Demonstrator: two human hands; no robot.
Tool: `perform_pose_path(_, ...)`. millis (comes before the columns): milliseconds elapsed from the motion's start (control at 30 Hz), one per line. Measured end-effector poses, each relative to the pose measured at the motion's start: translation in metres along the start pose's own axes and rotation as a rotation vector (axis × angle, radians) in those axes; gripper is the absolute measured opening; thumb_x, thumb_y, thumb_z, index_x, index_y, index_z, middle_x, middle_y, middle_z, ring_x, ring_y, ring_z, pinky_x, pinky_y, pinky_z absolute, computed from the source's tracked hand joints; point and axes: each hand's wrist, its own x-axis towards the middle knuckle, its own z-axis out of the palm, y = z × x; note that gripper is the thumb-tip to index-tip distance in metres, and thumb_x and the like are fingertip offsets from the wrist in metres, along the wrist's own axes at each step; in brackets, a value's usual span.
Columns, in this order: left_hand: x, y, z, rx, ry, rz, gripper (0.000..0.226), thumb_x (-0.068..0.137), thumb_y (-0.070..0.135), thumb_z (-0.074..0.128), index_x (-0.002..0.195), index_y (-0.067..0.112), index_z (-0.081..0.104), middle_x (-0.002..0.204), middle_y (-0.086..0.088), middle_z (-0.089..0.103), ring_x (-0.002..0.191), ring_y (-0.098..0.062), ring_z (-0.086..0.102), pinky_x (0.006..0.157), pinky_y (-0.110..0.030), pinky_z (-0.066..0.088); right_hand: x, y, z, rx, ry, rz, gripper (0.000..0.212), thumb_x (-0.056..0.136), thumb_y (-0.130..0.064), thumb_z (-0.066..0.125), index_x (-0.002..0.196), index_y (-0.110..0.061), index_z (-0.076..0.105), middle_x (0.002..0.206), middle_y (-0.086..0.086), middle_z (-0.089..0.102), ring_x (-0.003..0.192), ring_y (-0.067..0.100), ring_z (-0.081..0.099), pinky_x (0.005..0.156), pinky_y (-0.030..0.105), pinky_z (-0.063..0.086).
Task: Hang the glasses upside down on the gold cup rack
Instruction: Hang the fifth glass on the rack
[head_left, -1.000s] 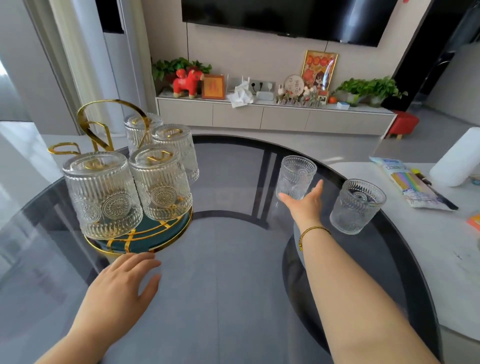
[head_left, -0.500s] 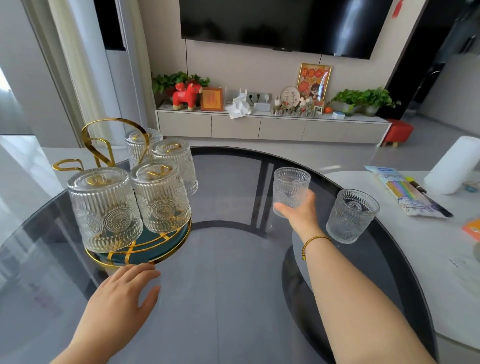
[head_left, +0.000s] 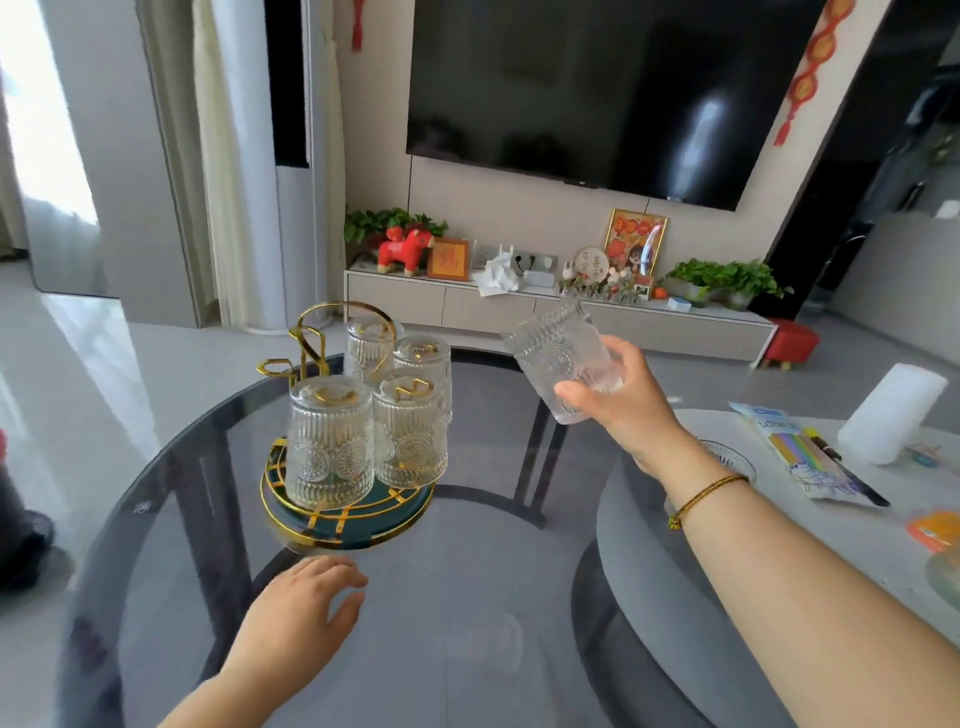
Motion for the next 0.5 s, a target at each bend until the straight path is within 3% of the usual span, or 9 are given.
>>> perform_pose_path(133, -0.011, -0.034, -0.025, 0.023, 0.112, -0.113, 0.019, 0.087, 0.022, 0.055, 0.101, 0.02, 0.067, 0.115, 0.005, 0.064, 0.112, -0.016, 0.054, 0.095, -0.03, 0.042, 0.014, -0.045, 0.024, -0.015, -0.034, -0.039, 0.063, 0.064, -0.034, 0.073, 0.112, -0.026, 0.033, 0.115, -0.003, 0.047, 0.107, 0.017, 0.046, 0.091, 0.037, 0.043)
perform_pose_path(233, -0.011, -0.061, -0.042, 0.021, 0.243, -0.192, 0.014, 0.081, 0.013, 0.063, 0.093, 0.012, 0.07, 0.107, -0.006, 0.069, 0.108, -0.029, 0.059, 0.091, -0.041, 0.046, 0.031, -0.077, 0.045, -0.063, -0.044, -0.041, 0.071, 0.063, -0.035, 0.073, 0.119, -0.023, 0.031, 0.119, -0.004, 0.039, 0.115, 0.022, 0.044, 0.098, 0.046, 0.044)
perform_pose_path(367, -0.009, -0.078, -0.049, 0.139, 0.166, -0.298, 0.036, 0.086, 0.035, 0.053, 0.117, 0.018, 0.057, 0.133, 0.0, 0.053, 0.126, -0.021, 0.045, 0.106, -0.034, 0.034, 0.054, -0.108, 0.076, -0.126, -0.053, -0.054, 0.068, 0.062, -0.035, 0.075, 0.113, -0.024, 0.033, 0.125, 0.002, 0.041, 0.111, 0.021, 0.045, 0.094, 0.041, 0.045)
perform_pose_path(433, -0.01, -0.08, -0.049, 0.106, 0.191, -0.291, 0.049, 0.081, 0.048, 0.045, 0.111, 0.014, 0.062, 0.127, -0.006, 0.058, 0.123, -0.026, 0.049, 0.105, -0.041, 0.035, 0.065, -0.122, 0.094, -0.157, -0.059, -0.086, 0.063, 0.063, -0.034, 0.075, 0.108, -0.025, 0.033, 0.115, -0.002, 0.04, 0.104, 0.018, 0.045, 0.084, 0.034, 0.046)
perform_pose_path(500, -0.009, -0.081, -0.049, 0.062, 0.202, -0.271, 0.079, 0.061, 0.059, 0.023, 0.103, 0.008, 0.067, 0.119, -0.012, 0.064, 0.119, -0.032, 0.054, 0.103, -0.047, 0.037, 0.075, -0.135, 0.11, -0.221, -0.072, -0.13, 0.063, 0.063, -0.034, 0.075, 0.109, -0.022, 0.034, 0.108, -0.003, 0.039, 0.1, 0.016, 0.043, 0.076, 0.028, 0.042)
